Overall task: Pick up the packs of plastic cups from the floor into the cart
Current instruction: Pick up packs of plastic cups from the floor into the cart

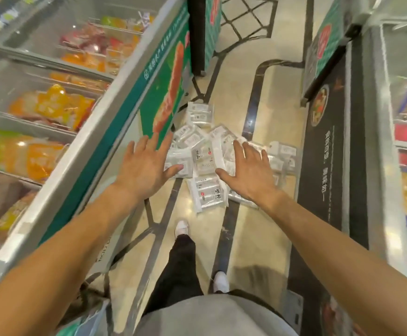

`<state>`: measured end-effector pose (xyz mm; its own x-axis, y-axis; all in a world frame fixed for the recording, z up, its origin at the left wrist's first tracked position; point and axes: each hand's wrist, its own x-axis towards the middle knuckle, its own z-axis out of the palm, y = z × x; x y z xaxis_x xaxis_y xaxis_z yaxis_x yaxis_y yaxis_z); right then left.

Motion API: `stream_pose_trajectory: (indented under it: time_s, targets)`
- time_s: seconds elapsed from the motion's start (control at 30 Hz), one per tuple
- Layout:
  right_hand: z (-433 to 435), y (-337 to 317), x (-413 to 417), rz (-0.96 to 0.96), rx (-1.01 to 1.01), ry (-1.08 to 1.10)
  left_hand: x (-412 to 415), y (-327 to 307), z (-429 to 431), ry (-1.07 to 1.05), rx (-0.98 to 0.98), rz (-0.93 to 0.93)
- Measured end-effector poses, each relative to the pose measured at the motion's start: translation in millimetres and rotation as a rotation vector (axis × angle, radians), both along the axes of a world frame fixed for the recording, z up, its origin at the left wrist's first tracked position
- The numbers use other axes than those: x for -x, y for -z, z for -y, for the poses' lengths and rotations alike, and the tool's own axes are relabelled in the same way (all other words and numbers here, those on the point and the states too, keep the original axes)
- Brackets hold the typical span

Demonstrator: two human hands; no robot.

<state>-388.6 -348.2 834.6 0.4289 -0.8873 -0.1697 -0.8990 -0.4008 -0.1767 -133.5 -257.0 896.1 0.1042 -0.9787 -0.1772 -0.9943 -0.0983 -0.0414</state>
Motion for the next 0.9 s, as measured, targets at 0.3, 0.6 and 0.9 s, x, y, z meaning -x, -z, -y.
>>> stream_pose_trajectory:
  time_s: [0.3,0.6,0.9]
  targets:
    - [56,107,-41,-0.047,-0.122,0.266,-58,112,169,0.389,-0.103,0.11]
    - [98,365,-87,0.065,-0.216,0.706,-71,381,298,0.651,-0.264,0.085]
    - [98,662,-112,0.279,-0.339,1.084,-59,713,352,0.758,-0.317,0.028]
